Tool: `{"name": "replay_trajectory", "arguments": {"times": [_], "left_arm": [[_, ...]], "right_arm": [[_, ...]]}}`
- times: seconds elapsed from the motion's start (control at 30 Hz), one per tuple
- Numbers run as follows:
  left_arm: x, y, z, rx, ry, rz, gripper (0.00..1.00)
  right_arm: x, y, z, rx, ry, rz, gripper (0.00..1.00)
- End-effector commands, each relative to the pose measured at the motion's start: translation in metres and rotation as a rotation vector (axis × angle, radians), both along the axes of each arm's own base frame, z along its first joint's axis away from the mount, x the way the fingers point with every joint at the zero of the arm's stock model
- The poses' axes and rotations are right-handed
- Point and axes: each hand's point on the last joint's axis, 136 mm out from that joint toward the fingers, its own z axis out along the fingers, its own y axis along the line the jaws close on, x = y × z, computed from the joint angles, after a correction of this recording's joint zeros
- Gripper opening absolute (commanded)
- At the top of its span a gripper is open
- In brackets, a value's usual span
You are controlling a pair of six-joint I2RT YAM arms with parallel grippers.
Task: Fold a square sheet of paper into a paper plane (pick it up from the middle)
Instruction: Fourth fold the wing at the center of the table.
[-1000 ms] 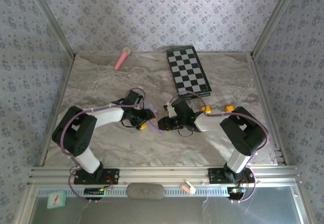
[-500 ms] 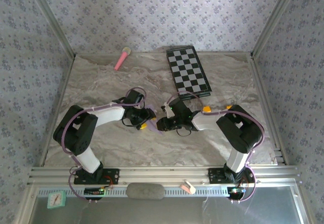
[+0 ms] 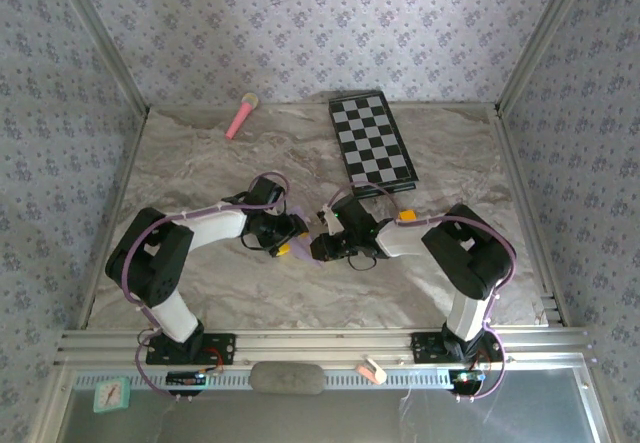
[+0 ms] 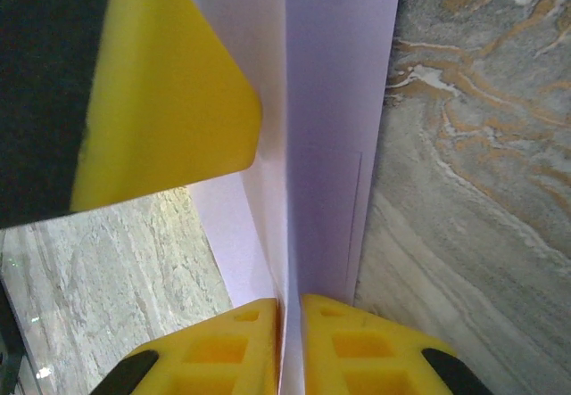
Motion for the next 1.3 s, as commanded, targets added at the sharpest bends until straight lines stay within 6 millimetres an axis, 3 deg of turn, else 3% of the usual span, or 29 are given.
{"name": "replay_trajectory", "arguments": {"times": [0.0,0.23,0.47,0.6,0.7,0.9,1.27], "left_arm": [[-0.043,0.038,-0.049,0.198,0.173,0.008,0.63],[-0.029,0.028,-0.03,0.157,0.107,-0.012,0.63],[0.015,0.001,0.036,0.01,-0.136,-0.059,0.63],[0.029,0.002,0.068,-0.049,-0.276,-0.065,0.63],[0.03,0.002,0.077,-0.11,-0.348,-0.067,0.51],[0.021,-0.01,0.068,-0.245,-0.368,-0.096,0.41],[0.016,-0.02,0.048,-0.296,-0.339,-0.132,0.29]], "right_arm": [[-0.007,0.0,-0.009,-0.015,0.045,0.021,0.13],[-0.009,-0.003,-0.016,-0.012,0.09,0.008,0.11],[-0.01,-0.005,-0.019,0.005,0.138,-0.003,0.1],[-0.01,-0.007,-0.02,0.009,0.162,-0.007,0.1],[-0.011,-0.008,-0.022,0.005,0.178,-0.01,0.1],[-0.009,-0.009,-0.024,0.006,0.211,-0.025,0.1],[-0.008,-0.01,-0.027,0.025,0.229,-0.034,0.1]]}}
